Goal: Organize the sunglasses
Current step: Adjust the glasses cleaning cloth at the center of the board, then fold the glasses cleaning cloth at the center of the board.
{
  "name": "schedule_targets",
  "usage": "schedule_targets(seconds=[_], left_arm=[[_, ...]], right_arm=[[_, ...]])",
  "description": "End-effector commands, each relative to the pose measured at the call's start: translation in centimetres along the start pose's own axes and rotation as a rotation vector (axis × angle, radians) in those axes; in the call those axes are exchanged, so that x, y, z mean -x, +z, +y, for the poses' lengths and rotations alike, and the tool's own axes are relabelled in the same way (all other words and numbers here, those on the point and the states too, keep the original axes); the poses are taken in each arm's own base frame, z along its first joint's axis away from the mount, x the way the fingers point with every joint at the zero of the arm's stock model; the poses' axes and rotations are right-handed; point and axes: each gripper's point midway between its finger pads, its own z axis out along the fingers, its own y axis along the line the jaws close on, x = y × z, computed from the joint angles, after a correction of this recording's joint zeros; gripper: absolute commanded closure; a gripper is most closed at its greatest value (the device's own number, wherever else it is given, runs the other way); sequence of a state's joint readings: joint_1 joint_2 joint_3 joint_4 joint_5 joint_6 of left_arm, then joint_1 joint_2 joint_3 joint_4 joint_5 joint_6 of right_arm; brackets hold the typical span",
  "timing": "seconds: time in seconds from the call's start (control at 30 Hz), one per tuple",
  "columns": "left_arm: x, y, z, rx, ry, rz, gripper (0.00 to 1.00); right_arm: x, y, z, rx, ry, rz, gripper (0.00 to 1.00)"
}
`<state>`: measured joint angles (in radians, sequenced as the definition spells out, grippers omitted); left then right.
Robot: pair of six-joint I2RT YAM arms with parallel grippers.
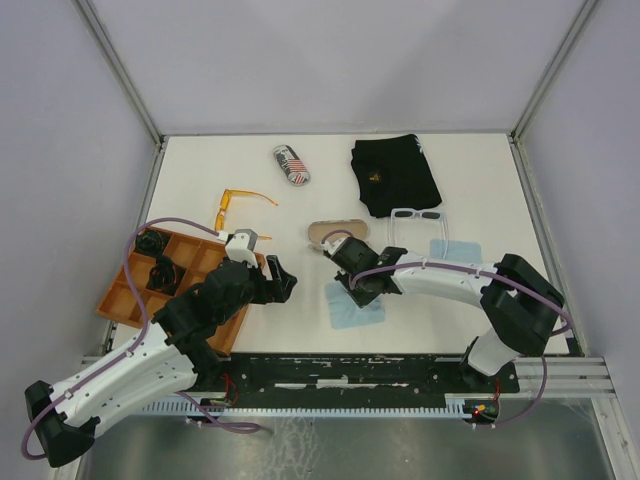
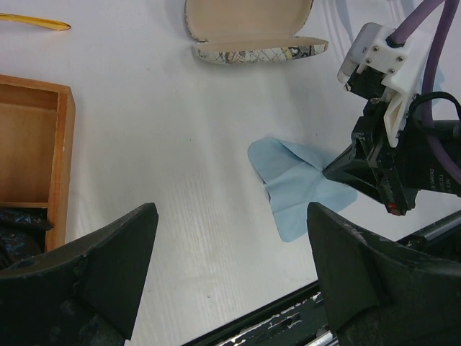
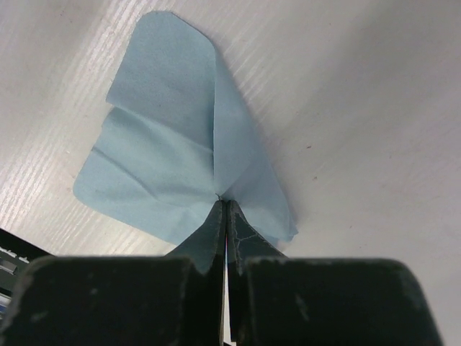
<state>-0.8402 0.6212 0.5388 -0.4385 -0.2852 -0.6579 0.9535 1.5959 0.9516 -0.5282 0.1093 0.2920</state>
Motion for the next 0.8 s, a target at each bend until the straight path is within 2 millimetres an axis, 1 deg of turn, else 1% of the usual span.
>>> schedule_targets(seconds=[0.0, 0.3, 0.43, 0.63, 0.77], left_arm=[[0.9, 0.1, -1.0, -0.038, -0.043, -0.036, 0.09], [0.6, 0.5, -1.3, -0.046, -0.038, -0.021, 0.09], [0.2, 0.9, -1.6, -0.062, -0.039, -0.008, 0.09], [-1.2, 2.7, -2.7, -0.104, -0.057, 0.037, 0.10], [-1.6, 4.3, -3.5, -0.116, -0.064, 0.052, 0.14]], right_arm=[[1.7, -1.6, 0.2, 0.013, 0.013, -0.058, 1.00], [1.1, -1.0, 0.5, 0.032, 0.030, -0.033, 1.00], [1.4, -1.2, 0.4, 0.028, 0.039, -0.051, 1.00], [1.4, -1.2, 0.3, 0.027, 0.087, -0.075, 1.00], [1.2, -1.0, -0.1, 0.018, 0.134, -0.091, 1.00]])
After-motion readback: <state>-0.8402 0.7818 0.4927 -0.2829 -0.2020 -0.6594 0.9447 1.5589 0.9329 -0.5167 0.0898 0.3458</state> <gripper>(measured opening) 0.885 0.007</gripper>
